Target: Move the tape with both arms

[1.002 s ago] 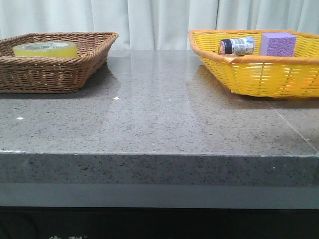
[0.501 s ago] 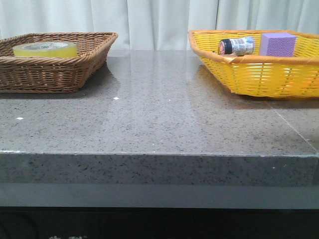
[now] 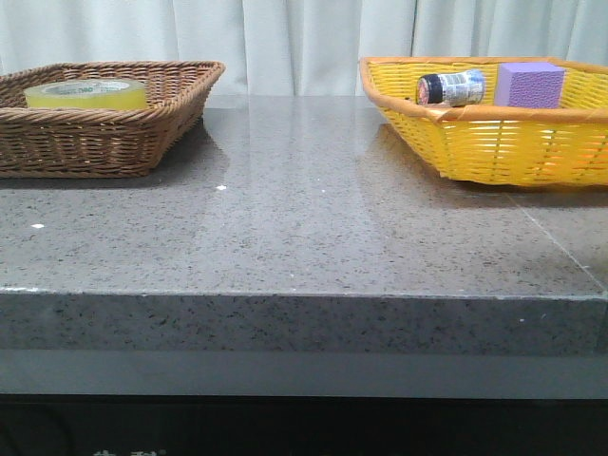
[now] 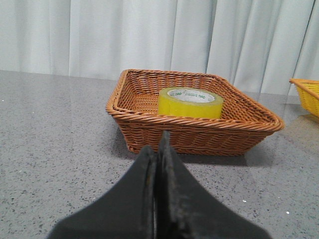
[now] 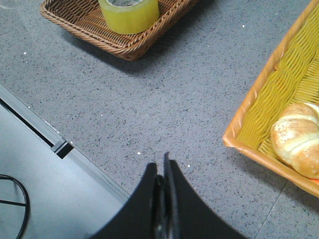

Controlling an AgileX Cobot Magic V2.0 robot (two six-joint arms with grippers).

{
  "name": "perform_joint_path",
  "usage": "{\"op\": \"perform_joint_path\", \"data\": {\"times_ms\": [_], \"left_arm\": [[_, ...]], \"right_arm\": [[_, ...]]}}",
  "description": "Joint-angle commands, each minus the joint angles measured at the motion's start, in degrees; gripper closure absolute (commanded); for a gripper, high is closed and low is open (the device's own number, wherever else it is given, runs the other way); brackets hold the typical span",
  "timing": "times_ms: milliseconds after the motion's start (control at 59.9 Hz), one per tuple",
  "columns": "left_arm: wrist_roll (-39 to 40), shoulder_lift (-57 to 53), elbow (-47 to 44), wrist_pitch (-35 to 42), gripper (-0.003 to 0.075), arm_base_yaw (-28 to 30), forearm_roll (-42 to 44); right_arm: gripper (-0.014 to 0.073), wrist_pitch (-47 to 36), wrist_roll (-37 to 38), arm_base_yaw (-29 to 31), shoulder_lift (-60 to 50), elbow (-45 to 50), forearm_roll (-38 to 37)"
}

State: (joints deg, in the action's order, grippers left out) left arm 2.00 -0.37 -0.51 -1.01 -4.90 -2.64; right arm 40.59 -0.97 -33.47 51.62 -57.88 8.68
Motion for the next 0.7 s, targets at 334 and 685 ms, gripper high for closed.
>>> {"op": "perform_joint_path", "data": {"times_ms": [334,685], "left_arm": [[0.5,-1.0,-2.3,4.7,0.074,0.0,-0.3],[0.5,-1.0,-2.3,4.7,0.074,0.0,-0.3]], "right_arm": [[0.0662,-18.0,-0.2,13.9,-10.9,10.2,-3.9],[0.0662,-32.1,-0.4,30.3,-35.7,34.8,-5.5]]}}
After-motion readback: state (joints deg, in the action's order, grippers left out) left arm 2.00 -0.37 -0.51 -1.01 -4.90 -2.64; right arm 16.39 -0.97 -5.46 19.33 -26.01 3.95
